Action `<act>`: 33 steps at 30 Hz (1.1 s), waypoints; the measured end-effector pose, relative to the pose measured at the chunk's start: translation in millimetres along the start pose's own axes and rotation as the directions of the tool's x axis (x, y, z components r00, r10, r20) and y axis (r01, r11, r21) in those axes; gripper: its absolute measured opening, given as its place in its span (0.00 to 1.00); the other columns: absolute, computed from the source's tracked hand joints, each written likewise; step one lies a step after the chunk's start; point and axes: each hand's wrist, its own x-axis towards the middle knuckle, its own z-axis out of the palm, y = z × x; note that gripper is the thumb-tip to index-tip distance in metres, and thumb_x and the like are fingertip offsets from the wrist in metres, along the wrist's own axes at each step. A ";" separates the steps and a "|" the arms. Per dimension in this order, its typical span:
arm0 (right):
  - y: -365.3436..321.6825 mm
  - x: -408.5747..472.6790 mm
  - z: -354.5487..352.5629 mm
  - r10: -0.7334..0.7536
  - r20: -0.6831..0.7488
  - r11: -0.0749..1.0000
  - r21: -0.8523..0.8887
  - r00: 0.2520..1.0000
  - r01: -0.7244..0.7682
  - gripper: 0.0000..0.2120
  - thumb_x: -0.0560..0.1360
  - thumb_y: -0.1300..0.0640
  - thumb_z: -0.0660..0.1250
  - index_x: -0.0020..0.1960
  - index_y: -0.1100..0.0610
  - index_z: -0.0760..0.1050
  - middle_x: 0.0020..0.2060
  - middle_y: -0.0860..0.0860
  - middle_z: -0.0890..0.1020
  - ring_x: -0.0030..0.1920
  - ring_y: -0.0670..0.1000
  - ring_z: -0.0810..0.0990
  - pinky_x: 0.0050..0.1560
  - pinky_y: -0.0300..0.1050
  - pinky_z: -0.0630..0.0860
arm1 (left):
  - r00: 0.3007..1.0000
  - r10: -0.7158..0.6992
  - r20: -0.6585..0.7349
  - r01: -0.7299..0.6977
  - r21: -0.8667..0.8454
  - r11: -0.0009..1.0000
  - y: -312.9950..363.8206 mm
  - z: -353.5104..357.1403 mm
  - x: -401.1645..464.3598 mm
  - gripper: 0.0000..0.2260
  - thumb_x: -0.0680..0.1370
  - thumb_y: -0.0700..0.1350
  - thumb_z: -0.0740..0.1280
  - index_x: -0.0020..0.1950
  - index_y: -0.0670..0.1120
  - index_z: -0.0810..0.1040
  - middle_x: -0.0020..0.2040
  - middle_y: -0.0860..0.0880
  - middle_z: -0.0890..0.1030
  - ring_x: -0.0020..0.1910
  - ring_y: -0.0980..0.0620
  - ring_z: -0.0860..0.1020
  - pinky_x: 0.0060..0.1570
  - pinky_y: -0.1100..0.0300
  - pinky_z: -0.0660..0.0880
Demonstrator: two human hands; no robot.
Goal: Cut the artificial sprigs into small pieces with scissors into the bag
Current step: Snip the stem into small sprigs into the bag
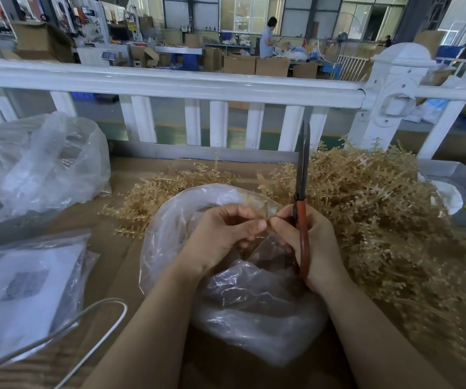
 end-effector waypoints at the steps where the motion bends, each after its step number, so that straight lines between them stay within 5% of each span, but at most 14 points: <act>1: 0.3 0.2 0.2 -0.008 0.003 1.000 -0.009 1.000 0.008 0.16 0.74 0.64 0.75 0.39 0.43 0.81 0.31 0.46 0.81 0.29 0.44 0.78 0.31 0.37 0.75 | 1.000 0.013 -0.022 -0.013 -0.005 1.000 -0.9 -0.9 0.7 0.06 0.65 0.44 0.76 0.39 0.46 0.82 0.34 0.50 0.81 0.33 0.57 0.77 0.35 0.66 0.75; 11: 0.3 -1.8 1.2 -0.029 0.025 0.995 -0.097 0.999 0.031 0.14 0.72 0.63 0.78 0.39 0.46 0.79 0.35 0.45 0.82 0.37 0.45 0.81 0.42 0.42 0.78 | 0.998 0.035 -0.050 -0.037 -0.033 0.999 -1.4 -0.1 2.0 0.06 0.71 0.48 0.73 0.41 0.46 0.80 0.37 0.45 0.83 0.35 0.52 0.81 0.35 0.63 0.77; 15: 2.7 -1.5 1.7 -0.058 0.034 0.985 -0.163 0.998 0.063 0.16 0.72 0.61 0.78 0.40 0.41 0.79 0.38 0.43 0.85 0.40 0.43 0.83 0.45 0.41 0.78 | 0.999 0.029 -0.018 -0.028 0.016 0.999 -1.9 -4.4 1.6 0.09 0.68 0.45 0.76 0.45 0.44 0.81 0.38 0.45 0.85 0.38 0.51 0.84 0.38 0.63 0.80; 20: 1.6 -2.9 2.9 -0.049 0.036 0.990 -0.132 0.998 0.053 0.13 0.62 0.38 0.78 0.43 0.36 0.80 0.40 0.40 0.85 0.41 0.41 0.84 0.44 0.38 0.77 | 0.985 0.114 -0.133 -0.137 -0.180 0.974 -1.3 -9.1 3.4 0.09 0.69 0.40 0.75 0.45 0.45 0.77 0.37 0.44 0.84 0.35 0.50 0.83 0.35 0.61 0.79; 23: 2.8 -2.3 3.0 -0.054 0.027 0.971 -0.233 0.998 0.058 0.21 0.58 0.26 0.75 0.45 0.35 0.78 0.41 0.38 0.84 0.43 0.41 0.83 0.48 0.48 0.78 | 0.955 0.223 -0.197 -0.267 -0.233 0.935 3.6 -12.8 4.4 0.12 0.71 0.38 0.72 0.45 0.46 0.70 0.35 0.46 0.83 0.35 0.51 0.82 0.37 0.61 0.79; 26: 0.7 -4.0 3.9 -0.069 0.052 0.917 -0.390 0.996 0.084 0.29 0.58 0.17 0.67 0.46 0.38 0.74 0.39 0.39 0.82 0.41 0.44 0.81 0.49 0.57 0.80 | 0.925 0.297 -0.236 -0.345 -0.197 0.918 8.1 -12.7 3.4 0.07 0.72 0.39 0.71 0.46 0.44 0.75 0.35 0.49 0.82 0.36 0.53 0.81 0.41 0.62 0.80; 33: -4.3 -10.1 11.3 -0.155 0.111 0.771 -0.608 0.982 0.190 0.28 0.61 0.18 0.63 0.48 0.39 0.71 0.40 0.35 0.79 0.48 0.30 0.75 0.43 0.24 0.68 | 0.911 0.267 -0.315 -0.334 -0.180 0.925 10.9 -13.5 3.4 0.09 0.72 0.39 0.70 0.51 0.41 0.81 0.38 0.49 0.83 0.37 0.56 0.80 0.44 0.63 0.80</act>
